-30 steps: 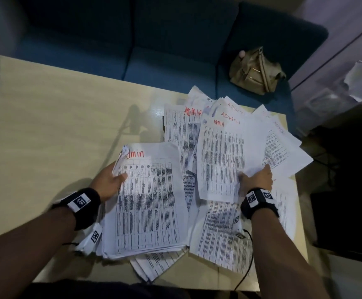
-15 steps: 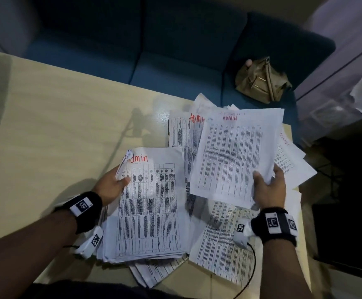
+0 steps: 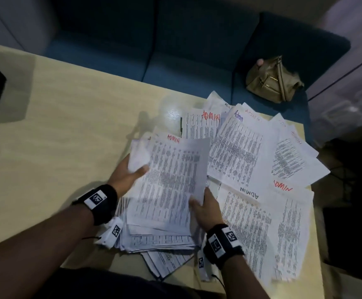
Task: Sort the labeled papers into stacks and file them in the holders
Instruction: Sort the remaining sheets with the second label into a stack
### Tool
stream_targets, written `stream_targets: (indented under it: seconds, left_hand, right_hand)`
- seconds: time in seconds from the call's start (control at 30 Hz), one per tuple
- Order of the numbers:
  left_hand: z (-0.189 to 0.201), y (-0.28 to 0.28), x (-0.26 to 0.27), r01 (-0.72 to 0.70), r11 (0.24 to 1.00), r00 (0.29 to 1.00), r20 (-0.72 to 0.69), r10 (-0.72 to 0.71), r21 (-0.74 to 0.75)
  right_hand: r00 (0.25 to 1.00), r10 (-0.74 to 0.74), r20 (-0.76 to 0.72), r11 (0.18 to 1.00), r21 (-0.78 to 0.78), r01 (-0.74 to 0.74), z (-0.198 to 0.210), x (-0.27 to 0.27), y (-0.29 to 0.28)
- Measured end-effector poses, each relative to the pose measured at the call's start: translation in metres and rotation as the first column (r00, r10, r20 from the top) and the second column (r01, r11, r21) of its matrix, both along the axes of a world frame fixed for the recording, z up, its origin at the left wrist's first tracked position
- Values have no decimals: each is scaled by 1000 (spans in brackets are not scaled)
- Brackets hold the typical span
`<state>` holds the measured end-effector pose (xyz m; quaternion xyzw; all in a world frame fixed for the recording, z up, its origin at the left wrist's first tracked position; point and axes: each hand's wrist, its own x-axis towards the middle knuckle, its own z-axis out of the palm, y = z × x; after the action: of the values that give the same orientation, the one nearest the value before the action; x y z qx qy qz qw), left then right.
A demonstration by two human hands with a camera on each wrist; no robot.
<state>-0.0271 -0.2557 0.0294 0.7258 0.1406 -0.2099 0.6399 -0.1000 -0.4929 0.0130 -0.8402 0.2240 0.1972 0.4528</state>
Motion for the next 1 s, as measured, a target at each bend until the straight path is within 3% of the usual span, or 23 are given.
stream_targets:
  seconds: [0.07, 0.23, 0.37, 0.5, 0.6, 0.67, 0.73, 0.83, 0.9, 1.0]
  left_hand:
    - [-4, 0, 2, -2, 997, 1000, 3, 2, 78]
    - [-5, -2, 5, 97, 995, 986, -137, -98, -11]
    - [-3, -2, 2, 143, 987, 979, -134, -152, -77]
    - [2, 0, 5, 104, 983, 992, -52, -113, -153]
    - [-1, 1, 15, 125, 990, 992, 42, -122, -68]
    - [-6, -1, 21, 133, 991, 990, 53, -132, -25]
    - [-6, -7, 23, 142, 990, 988, 67, -141, -6]
    - [-4, -15, 21, 179, 984, 982, 59, -178, -19]
    - [-8, -15, 20, 235, 972, 971, 49, -235, -5]
    - [-11, -11, 15, 310, 948, 949, 44, -313, 65]
  right_hand:
    - [998, 17, 63, 1000, -11, -17, 3, 14, -3]
    - [924, -146, 355, 988, 9, 152, 28, 77, -11]
    - [967, -75, 242, 997, 19, 73, 23, 91, 0]
    - [968, -29, 249, 999, 27, 23, 12, 77, 2]
    - [946, -20, 322, 998, 62, 0, 3, 72, 2]
    - [945, -73, 320, 997, 51, 59, 1, 80, 0]
    - [962, 23, 272, 996, -84, 0, 6, 89, -2]
    - [908, 375, 186, 895, -326, -303, 17, 91, 1]
    - [874, 452, 177, 865, -327, -380, 16, 86, -2]
    - [946, 170, 275, 942, -328, -74, 14, 85, -32]
